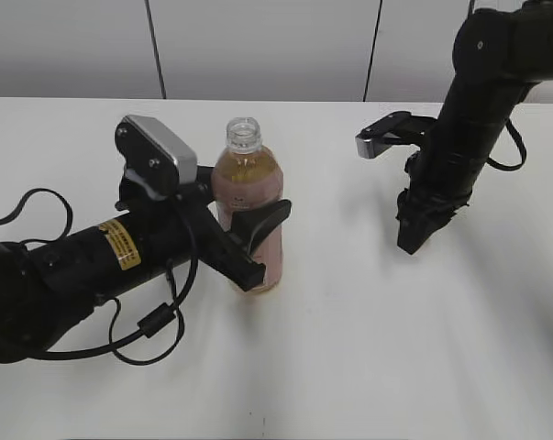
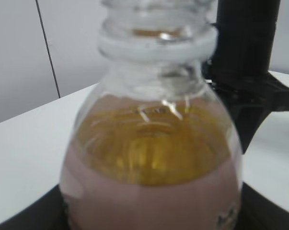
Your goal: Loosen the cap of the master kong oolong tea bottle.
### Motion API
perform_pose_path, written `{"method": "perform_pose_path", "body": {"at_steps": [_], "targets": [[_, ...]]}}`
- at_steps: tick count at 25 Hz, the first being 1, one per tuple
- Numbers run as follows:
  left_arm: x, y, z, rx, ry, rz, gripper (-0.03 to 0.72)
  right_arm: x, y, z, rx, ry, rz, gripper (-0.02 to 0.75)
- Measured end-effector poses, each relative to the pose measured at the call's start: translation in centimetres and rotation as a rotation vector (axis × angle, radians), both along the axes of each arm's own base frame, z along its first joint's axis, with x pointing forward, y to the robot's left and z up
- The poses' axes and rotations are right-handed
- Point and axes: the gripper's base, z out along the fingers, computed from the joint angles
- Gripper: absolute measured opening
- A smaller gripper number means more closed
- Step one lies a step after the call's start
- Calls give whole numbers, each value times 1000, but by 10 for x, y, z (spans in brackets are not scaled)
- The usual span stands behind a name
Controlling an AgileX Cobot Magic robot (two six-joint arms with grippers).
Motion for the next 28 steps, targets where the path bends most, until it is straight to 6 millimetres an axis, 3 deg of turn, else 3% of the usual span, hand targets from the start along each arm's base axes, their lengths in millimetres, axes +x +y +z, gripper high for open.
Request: {"method": "perform_pose_path", "body": {"at_steps": [7,13,21,26,28], "targets": [[2,2,1,-14,3,34,431,9,-7,-30,-59,11,-170,269],[3,2,-4,-15,11,47,431,13,-7,-33,-58,-5,-273,275],[4,1,-14,-35,13,47,430,13,-7,-33,-52,-9,-294,434],[4,1,-15,-35,13,46,430,11,-6,-33,-55,14,-296,577],[4,1,-15,-33,11,41,442,11,-7,-33,-58,24,-304,589]]}}
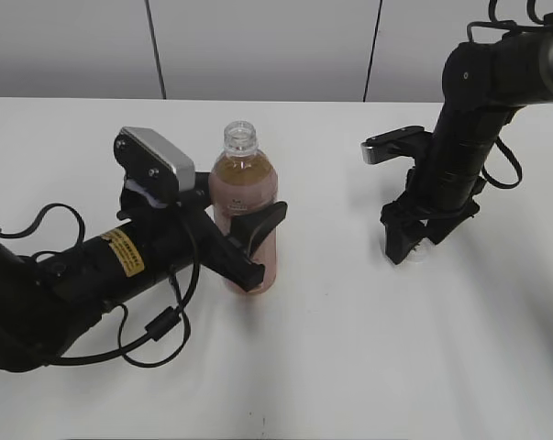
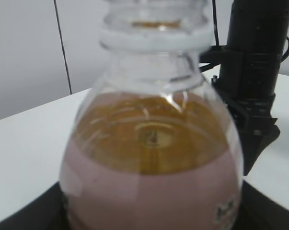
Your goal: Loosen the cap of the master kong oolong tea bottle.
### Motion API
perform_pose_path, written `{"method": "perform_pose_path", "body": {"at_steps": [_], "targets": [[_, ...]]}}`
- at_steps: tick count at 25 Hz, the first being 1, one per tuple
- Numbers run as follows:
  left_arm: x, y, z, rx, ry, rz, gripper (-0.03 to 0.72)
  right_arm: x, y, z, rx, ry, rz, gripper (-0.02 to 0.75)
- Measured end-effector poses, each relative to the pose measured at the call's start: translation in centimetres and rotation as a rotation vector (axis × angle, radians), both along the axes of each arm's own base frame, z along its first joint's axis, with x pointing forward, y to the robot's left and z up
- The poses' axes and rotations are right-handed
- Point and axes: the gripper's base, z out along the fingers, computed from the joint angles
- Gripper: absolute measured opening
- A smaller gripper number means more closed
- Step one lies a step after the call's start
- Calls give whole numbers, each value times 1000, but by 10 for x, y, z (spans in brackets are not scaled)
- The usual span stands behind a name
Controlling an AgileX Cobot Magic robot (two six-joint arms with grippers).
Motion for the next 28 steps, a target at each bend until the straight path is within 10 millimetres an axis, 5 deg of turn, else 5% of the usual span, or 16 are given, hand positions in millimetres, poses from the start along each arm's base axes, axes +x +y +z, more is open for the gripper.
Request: {"method": "perform_pose_path", "body": {"at_steps": [13,28], "targets": [[-24,17,-15,49,83,7,554,-5,1,39,38,-36,-41,589],[-61,66,5,18,146,247,559,-31,-4,112,66,-47,-120,588]]}}
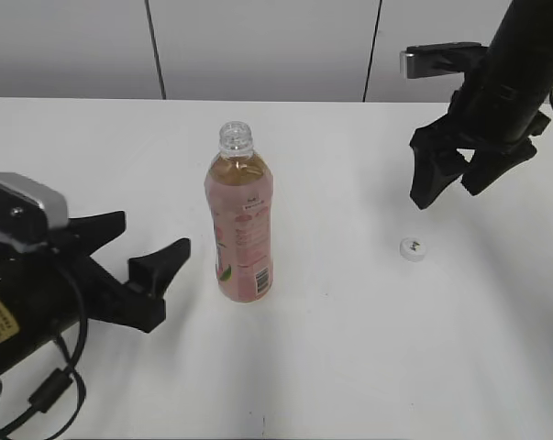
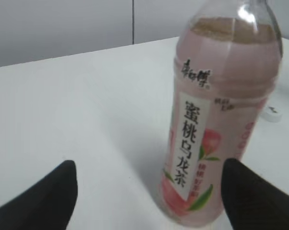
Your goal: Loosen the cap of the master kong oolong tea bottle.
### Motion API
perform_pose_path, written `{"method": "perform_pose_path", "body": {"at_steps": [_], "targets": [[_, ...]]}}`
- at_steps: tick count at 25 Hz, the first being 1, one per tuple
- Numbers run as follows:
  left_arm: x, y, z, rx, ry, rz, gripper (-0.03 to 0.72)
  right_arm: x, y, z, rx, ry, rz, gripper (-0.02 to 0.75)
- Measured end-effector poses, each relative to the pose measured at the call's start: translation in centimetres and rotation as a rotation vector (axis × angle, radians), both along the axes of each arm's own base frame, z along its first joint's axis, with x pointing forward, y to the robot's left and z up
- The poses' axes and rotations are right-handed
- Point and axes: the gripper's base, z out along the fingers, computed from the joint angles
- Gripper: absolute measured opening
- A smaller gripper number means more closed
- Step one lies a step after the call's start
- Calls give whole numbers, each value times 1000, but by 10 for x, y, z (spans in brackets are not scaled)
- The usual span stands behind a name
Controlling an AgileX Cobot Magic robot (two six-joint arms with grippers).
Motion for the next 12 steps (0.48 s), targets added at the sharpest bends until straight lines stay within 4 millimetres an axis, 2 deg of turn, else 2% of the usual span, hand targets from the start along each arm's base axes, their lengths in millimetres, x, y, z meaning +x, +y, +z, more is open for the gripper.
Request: {"method": "perform_pose_path", "body": {"at_steps": [4,8,12], "targets": [[-7,26,9,-92,39,192,559,-8,-1,11,3,25,-18,588],[3,57,21,-223,42,327,559,-14,-3,20,7,40,-43,588],[13,93,24,-314,62,414,559,-28,-6,24,9,51,-67,588]]}}
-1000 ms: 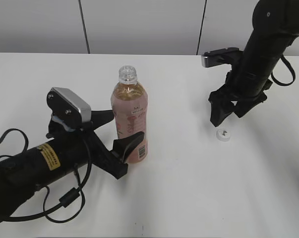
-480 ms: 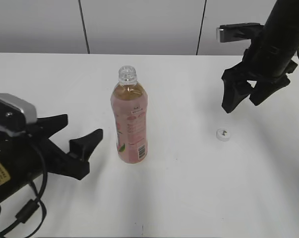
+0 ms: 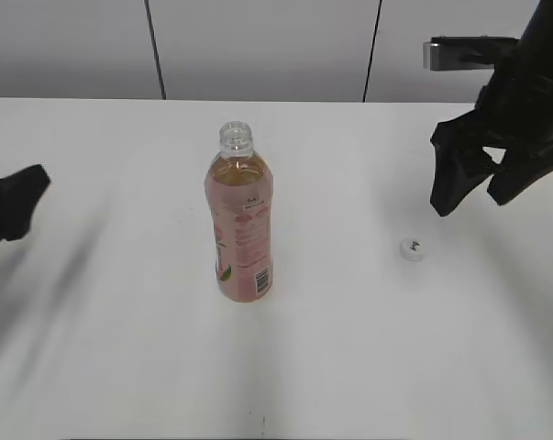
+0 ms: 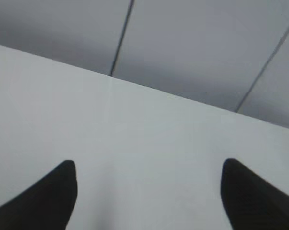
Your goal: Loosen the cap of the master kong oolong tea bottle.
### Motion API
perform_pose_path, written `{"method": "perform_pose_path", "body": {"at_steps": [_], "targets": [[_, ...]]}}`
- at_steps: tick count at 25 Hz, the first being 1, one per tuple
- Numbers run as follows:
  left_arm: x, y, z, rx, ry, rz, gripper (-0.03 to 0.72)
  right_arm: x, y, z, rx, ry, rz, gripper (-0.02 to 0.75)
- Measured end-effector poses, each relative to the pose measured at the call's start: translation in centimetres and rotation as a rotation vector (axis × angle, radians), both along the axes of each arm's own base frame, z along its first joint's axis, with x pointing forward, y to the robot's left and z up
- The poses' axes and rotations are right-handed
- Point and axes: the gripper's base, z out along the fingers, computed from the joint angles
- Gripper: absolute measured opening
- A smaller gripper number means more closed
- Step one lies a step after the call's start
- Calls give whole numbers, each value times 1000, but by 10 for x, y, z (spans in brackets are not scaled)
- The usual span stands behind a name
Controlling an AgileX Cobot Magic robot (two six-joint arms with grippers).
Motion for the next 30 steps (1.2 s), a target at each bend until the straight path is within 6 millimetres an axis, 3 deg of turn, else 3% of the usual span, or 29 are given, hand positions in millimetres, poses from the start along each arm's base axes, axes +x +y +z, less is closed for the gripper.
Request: {"method": "perform_pose_path", "body": {"at_steps": [5,11,17,19,30], "targets": [[2,35,0,-68,21,74,557,-31,-9,2,-22,25,-18,588],[-8,30,10,53,108,-39,516,-71,-30,22,-101,-56,-60,588],[-25,33,59,174,147,-18,510,-111,-40,50,-68,-154,-116,588],[-34,30,75,133,135,6,510,-125,-44,58,-55,-187,-127,588],[-89,17,117,162,-61,15,510,-189,-62,87,-2,-381,-162,588]]}}
